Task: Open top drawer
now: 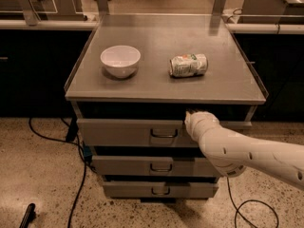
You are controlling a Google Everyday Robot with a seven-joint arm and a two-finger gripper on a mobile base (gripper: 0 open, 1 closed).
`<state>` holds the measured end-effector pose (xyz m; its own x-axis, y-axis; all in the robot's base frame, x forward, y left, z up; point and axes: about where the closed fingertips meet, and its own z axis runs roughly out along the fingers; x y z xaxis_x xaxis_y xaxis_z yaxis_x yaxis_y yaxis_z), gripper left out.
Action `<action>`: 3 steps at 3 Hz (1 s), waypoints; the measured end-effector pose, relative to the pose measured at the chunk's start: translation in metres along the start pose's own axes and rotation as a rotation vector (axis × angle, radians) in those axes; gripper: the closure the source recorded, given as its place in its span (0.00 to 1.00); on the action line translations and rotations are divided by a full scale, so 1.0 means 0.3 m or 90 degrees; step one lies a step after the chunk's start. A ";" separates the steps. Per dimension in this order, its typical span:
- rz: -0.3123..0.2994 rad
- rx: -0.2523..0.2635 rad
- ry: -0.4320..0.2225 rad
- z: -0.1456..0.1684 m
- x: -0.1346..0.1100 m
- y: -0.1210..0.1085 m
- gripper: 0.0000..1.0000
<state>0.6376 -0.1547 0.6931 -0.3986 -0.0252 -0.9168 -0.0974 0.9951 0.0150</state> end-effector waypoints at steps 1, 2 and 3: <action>-0.001 0.002 0.001 0.002 0.001 -0.004 1.00; -0.015 -0.001 0.035 0.003 0.029 -0.017 1.00; -0.015 -0.001 0.036 -0.004 0.015 -0.017 1.00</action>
Offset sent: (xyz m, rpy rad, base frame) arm -0.0173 -0.0260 -0.0465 -0.1140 0.2556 0.0567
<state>0.6354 -0.1600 0.6894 -0.4465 -0.0534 -0.8932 -0.1082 0.9941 -0.0054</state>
